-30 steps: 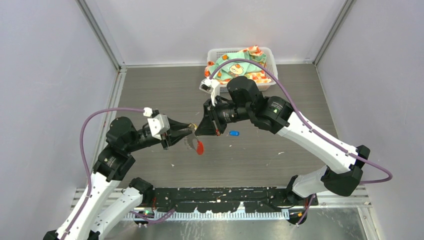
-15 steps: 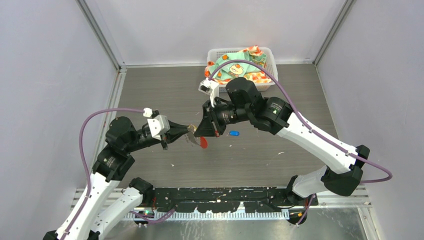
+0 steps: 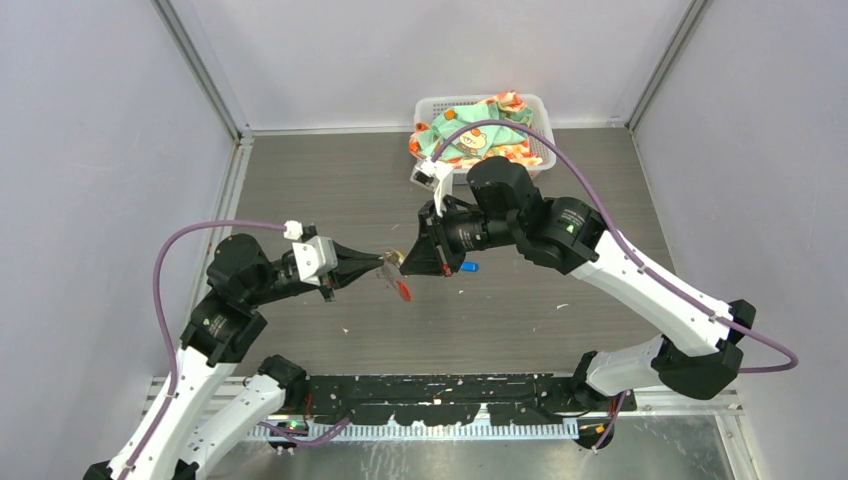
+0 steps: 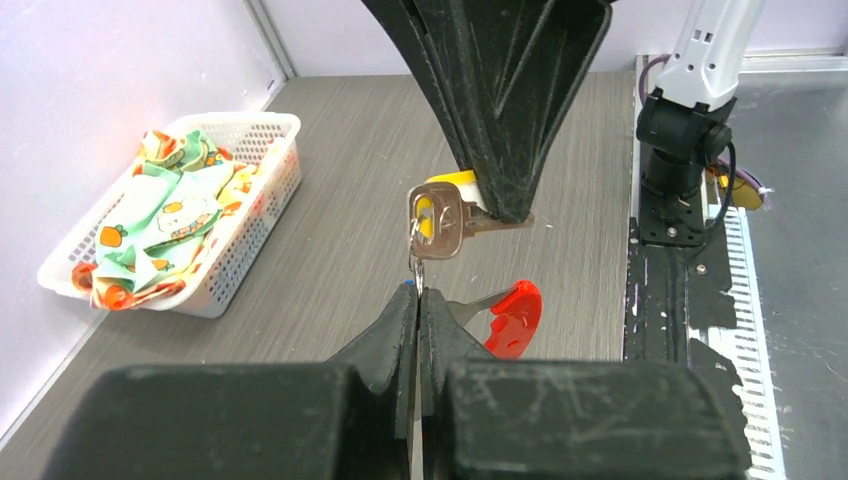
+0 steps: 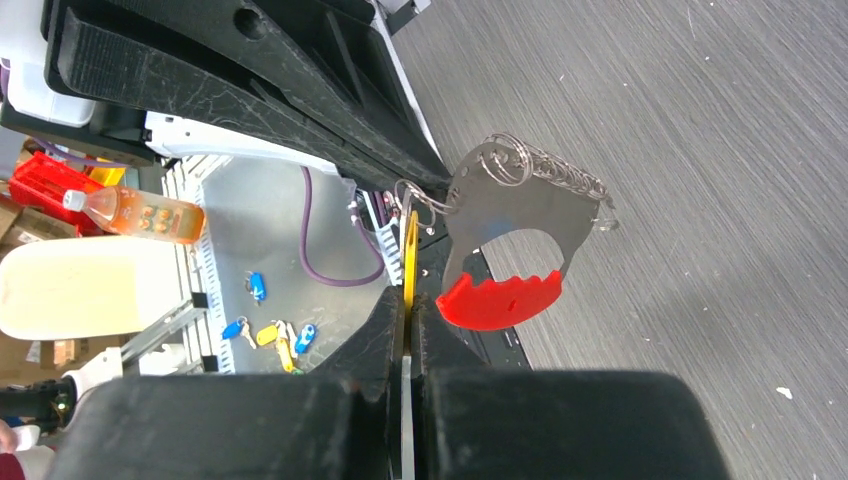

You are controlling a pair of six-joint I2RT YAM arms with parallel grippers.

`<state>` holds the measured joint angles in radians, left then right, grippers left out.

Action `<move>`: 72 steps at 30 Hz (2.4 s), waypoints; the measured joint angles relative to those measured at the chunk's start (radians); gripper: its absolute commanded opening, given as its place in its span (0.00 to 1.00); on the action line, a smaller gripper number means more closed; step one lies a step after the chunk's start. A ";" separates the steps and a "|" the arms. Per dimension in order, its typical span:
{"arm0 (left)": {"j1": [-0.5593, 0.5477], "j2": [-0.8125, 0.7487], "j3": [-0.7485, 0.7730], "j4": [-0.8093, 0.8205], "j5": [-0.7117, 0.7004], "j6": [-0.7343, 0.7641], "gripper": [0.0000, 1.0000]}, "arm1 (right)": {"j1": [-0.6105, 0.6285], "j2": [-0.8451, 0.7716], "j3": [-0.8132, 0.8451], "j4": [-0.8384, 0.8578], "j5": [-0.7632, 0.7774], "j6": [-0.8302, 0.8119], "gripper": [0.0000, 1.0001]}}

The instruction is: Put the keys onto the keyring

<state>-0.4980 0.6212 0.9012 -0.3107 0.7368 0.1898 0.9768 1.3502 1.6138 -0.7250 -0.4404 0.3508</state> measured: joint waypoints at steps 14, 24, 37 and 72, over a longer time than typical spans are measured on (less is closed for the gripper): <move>-0.002 0.006 0.027 -0.042 0.043 0.040 0.00 | -0.009 -0.052 -0.016 -0.043 0.008 -0.014 0.20; -0.001 0.043 0.068 -0.092 0.056 0.053 0.00 | -0.017 -0.133 -0.047 -0.080 0.029 -0.039 0.46; 0.000 0.110 0.188 -0.225 0.246 0.122 0.00 | -0.018 -0.088 -0.005 -0.023 -0.003 -0.190 0.66; 0.001 0.154 0.254 -0.188 0.216 -0.172 0.00 | 0.034 -0.146 -0.172 0.329 -0.005 -0.218 0.11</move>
<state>-0.4973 0.7753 1.1553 -0.4992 0.9531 0.0177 1.0107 1.2045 1.4414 -0.3962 -0.4454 0.1326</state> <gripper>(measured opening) 0.009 0.178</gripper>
